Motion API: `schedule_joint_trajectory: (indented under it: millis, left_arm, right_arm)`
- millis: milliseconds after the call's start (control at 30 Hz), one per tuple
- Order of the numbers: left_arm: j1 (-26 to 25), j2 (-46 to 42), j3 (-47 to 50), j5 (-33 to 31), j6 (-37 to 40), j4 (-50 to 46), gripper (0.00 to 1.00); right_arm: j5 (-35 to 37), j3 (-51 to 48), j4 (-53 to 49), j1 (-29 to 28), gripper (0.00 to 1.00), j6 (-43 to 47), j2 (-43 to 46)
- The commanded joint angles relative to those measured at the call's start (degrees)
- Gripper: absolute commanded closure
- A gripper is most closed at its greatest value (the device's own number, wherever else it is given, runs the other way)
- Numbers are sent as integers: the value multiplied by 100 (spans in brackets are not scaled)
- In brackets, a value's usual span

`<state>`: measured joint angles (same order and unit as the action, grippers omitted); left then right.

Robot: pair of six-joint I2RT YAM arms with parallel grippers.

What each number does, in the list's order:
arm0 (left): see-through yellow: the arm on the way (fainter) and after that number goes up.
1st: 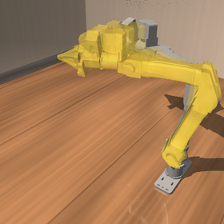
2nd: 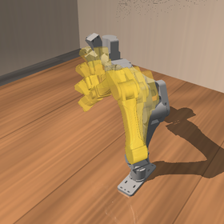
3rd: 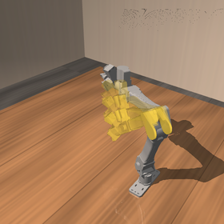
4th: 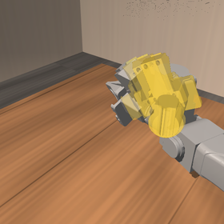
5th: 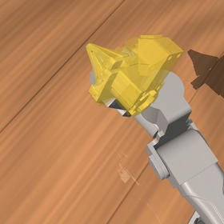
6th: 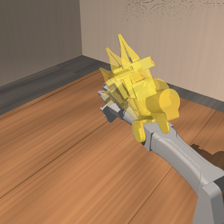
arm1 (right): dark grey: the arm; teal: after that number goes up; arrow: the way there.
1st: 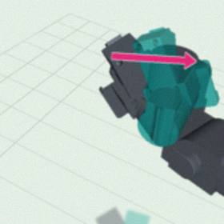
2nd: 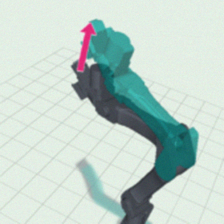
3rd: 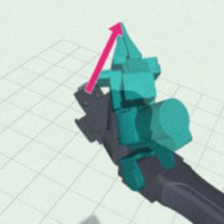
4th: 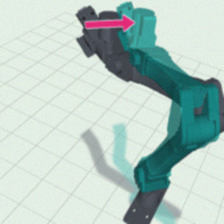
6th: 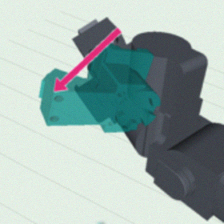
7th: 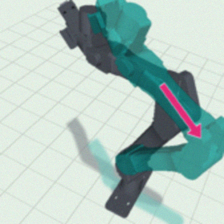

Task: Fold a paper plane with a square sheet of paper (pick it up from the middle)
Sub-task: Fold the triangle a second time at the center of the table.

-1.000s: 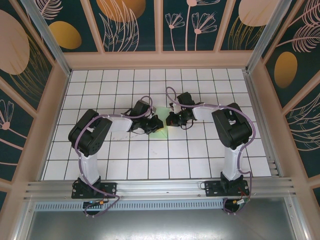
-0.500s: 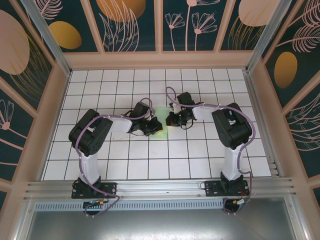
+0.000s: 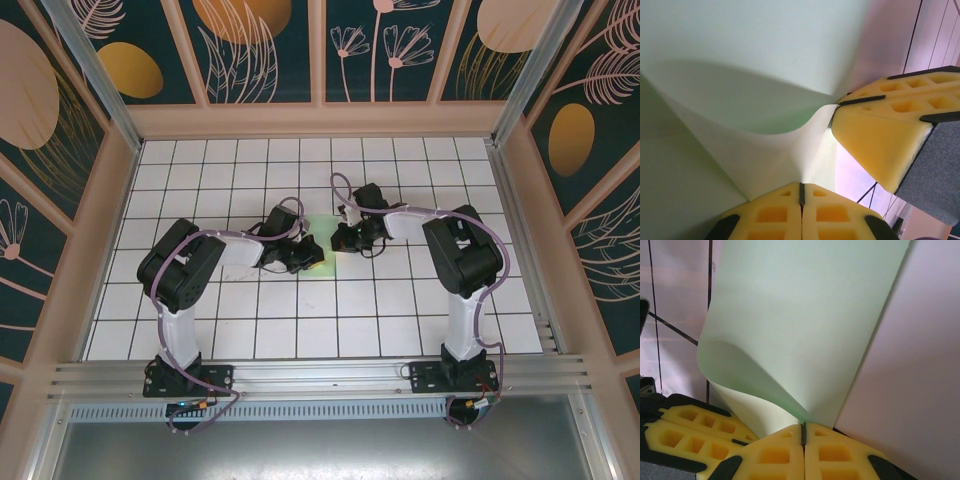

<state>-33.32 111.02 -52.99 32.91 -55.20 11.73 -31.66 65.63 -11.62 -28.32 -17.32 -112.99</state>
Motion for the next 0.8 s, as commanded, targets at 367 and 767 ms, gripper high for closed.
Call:
schedule_joint_trajectory:
  millis: [367,767]
  left_arm:
    - [16,86,403,-483,-403,-270,94]
    - [13,60,439,-495,-527,-237,94]
  right_arm:
    - [348,-533,527,-21,85,-633,874]
    - [-46,-252,530,-147,94,-484,248]
